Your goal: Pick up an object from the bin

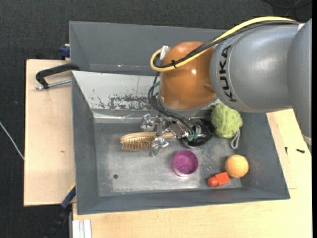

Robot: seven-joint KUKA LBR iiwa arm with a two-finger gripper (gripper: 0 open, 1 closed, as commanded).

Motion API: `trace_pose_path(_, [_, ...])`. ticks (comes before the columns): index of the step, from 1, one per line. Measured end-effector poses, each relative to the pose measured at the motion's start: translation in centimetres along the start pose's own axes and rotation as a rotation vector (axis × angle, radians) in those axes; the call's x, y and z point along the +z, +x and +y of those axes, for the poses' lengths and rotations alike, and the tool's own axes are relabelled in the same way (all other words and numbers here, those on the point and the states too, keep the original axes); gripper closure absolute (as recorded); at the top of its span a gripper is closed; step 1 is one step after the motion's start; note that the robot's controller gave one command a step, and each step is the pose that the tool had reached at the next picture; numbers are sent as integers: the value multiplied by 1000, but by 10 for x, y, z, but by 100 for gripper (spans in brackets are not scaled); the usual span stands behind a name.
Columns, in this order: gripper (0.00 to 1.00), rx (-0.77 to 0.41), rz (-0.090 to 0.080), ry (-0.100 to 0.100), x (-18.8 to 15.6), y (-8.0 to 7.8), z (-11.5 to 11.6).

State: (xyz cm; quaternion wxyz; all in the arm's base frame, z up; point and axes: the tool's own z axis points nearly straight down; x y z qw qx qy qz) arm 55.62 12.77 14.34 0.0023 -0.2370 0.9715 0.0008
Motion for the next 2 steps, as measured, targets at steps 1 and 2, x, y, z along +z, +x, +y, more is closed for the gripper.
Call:
trace_pose_path(1, [100,0,-4,1,-7,-1,0])
trace_pose_path(2, [100,1,-4,1,-9,-1,0])
